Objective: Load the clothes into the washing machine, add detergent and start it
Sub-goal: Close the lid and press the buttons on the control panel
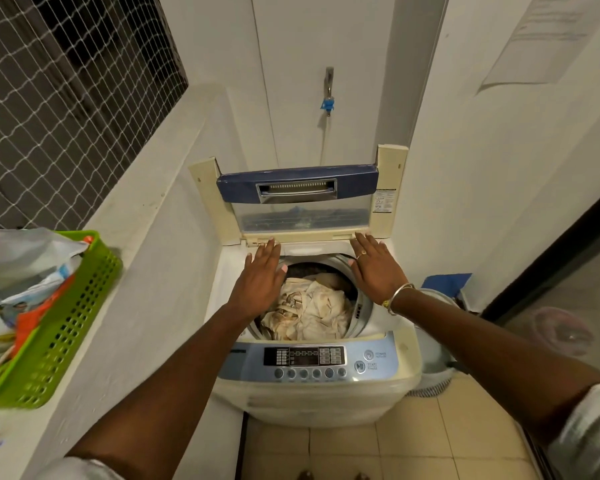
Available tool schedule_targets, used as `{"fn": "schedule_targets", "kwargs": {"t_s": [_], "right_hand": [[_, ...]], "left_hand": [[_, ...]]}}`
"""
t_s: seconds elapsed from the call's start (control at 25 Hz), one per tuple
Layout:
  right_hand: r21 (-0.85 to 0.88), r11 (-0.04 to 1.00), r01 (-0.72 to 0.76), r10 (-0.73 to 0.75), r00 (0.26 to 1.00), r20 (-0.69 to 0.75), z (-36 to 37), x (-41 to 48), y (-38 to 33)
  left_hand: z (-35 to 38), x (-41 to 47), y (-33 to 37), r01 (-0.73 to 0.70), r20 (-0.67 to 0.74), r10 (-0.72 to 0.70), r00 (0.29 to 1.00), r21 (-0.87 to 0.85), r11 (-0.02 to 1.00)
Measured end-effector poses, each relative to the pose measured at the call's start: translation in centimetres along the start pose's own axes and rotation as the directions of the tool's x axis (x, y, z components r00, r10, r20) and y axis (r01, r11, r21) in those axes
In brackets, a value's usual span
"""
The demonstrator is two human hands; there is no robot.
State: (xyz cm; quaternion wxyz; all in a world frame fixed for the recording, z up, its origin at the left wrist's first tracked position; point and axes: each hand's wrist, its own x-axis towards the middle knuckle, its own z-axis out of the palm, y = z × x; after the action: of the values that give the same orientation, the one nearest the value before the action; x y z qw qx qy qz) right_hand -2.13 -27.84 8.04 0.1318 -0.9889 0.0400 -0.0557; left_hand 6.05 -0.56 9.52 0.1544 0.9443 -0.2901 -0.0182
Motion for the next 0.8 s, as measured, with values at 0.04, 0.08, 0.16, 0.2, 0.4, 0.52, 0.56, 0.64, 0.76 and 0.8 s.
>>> {"fn": "schedule_targets", "kwargs": {"t_s": [0.04, 0.08, 0.16, 0.2, 0.4, 0.52, 0.56, 0.64, 0.76, 0.8], "right_hand": [[0.013, 1.0, 0.007, -0.007, 1.0, 0.005, 0.2, 0.0, -0.3], [0.028, 1.0, 0.009, -0.009, 1.0, 0.011, 0.4, 0.1, -0.7], [0.047, 0.999, 0.003, -0.003, 1.0, 0.008, 0.9, 0.2, -1.3], [0.054, 0.999, -0.005, 0.004, 1.0, 0.005, 1.1, 0.2, -1.5], [0.144, 0.985, -0.096, 0.099, 0.995, -0.014, 1.9, -0.2, -1.3], [0.268, 0.939, -0.216, 0.24, 0.969, -0.06, 1.9, -1.7, -0.3], [0.285, 0.925, -0.252, 0.282, 0.957, -0.068, 1.8, -2.6, 0.3], [0.302, 0.903, -0.306, 0.341, 0.938, -0.068, 1.8, -4.1, 1.8], [0.326, 0.863, -0.386, 0.427, 0.902, -0.06, 1.4, -5.6, 5.3], [0.326, 0.854, -0.405, 0.446, 0.893, -0.058, 1.3, -6.0, 6.6]], "left_hand": [[0.2, 0.0, -0.3, 0.0, 0.0, 0.0, 1.0, -0.005, 1.0], [0.3, 0.1, -0.5, 0.003, 0.006, -0.003, 1.0, -0.013, 1.0], [0.7, 0.3, -1.1, 0.004, 0.022, -0.003, 1.0, -0.028, 1.0], [0.8, 0.5, -1.3, 0.001, 0.024, 0.0, 1.0, -0.031, 1.0], [2.0, 2.1, -1.6, -0.032, 0.031, 0.035, 0.999, -0.084, 0.996], [3.4, 3.3, -0.1, -0.087, 0.047, 0.094, 0.994, -0.128, 0.988], [4.0, 3.6, 0.9, -0.117, 0.061, 0.126, 0.99, -0.137, 0.984], [5.1, 4.4, 3.1, -0.181, 0.072, 0.194, 0.978, -0.156, 0.971], [6.7, 6.4, 6.9, -0.25, 0.098, 0.272, 0.957, -0.191, 0.949], [7.4, 7.1, 8.1, -0.262, 0.105, 0.287, 0.952, -0.2, 0.944]]}}
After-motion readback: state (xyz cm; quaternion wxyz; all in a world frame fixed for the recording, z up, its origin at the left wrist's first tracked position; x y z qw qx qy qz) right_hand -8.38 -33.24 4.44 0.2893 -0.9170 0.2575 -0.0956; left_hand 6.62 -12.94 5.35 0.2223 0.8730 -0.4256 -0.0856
